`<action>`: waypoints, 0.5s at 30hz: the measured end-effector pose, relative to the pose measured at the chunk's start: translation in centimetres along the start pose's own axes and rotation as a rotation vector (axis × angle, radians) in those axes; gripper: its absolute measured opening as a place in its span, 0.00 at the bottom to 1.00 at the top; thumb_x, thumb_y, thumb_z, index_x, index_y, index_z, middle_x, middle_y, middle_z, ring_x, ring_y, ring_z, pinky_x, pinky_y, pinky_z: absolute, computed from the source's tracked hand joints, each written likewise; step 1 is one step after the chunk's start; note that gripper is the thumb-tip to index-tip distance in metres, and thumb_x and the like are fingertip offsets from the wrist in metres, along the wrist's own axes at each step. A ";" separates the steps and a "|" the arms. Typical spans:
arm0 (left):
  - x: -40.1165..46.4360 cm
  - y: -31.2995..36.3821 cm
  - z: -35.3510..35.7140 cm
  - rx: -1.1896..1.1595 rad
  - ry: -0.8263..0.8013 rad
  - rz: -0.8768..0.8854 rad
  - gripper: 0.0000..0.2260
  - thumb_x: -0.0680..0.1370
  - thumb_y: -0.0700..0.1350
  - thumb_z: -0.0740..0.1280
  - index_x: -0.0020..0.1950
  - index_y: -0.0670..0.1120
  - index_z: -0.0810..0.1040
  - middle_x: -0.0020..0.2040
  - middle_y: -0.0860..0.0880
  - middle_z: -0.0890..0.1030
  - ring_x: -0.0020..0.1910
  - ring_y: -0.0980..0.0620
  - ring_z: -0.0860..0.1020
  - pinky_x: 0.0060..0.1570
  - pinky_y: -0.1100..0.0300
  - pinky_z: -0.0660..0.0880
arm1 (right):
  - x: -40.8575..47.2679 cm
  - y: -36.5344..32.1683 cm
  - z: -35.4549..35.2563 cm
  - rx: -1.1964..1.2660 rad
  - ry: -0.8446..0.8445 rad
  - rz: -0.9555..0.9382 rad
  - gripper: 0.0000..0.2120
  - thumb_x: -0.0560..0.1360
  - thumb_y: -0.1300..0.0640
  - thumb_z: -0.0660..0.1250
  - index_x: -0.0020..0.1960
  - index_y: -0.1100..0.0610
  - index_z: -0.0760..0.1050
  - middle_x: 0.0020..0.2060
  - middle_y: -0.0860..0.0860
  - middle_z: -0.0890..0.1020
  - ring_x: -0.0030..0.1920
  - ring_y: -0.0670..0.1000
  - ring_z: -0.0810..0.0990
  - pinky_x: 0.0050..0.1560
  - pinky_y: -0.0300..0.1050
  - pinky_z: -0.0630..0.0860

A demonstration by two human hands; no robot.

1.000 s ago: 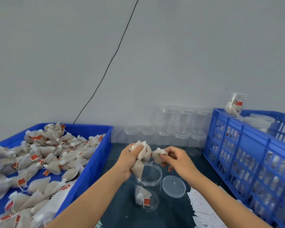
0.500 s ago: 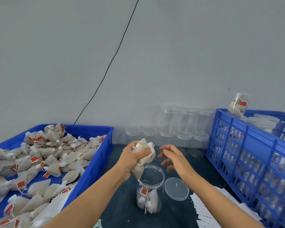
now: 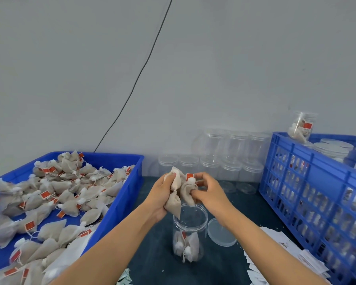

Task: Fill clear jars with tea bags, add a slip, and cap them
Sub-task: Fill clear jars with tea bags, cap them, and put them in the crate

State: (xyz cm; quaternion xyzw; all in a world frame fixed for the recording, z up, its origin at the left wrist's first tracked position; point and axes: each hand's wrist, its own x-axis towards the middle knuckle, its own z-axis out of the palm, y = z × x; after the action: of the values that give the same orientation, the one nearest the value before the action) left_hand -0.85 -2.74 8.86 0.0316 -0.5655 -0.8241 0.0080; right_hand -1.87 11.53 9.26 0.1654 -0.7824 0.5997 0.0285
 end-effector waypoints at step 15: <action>0.3 0.3 -0.8 -0.014 0.055 -0.064 0.13 0.80 0.43 0.60 0.61 0.38 0.74 0.50 0.41 0.77 0.50 0.47 0.73 0.54 0.53 0.71 | -1.5 1.7 -1.7 -0.337 -0.042 -0.088 0.14 0.76 0.65 0.61 0.54 0.47 0.71 0.51 0.42 0.78 0.53 0.42 0.76 0.47 0.29 0.70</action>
State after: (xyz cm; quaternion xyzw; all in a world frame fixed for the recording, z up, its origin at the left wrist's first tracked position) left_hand -1.09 -3.57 8.88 0.0723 -0.5582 -0.8266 -0.0026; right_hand -1.24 13.87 7.79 0.2052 -0.8643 0.4545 0.0656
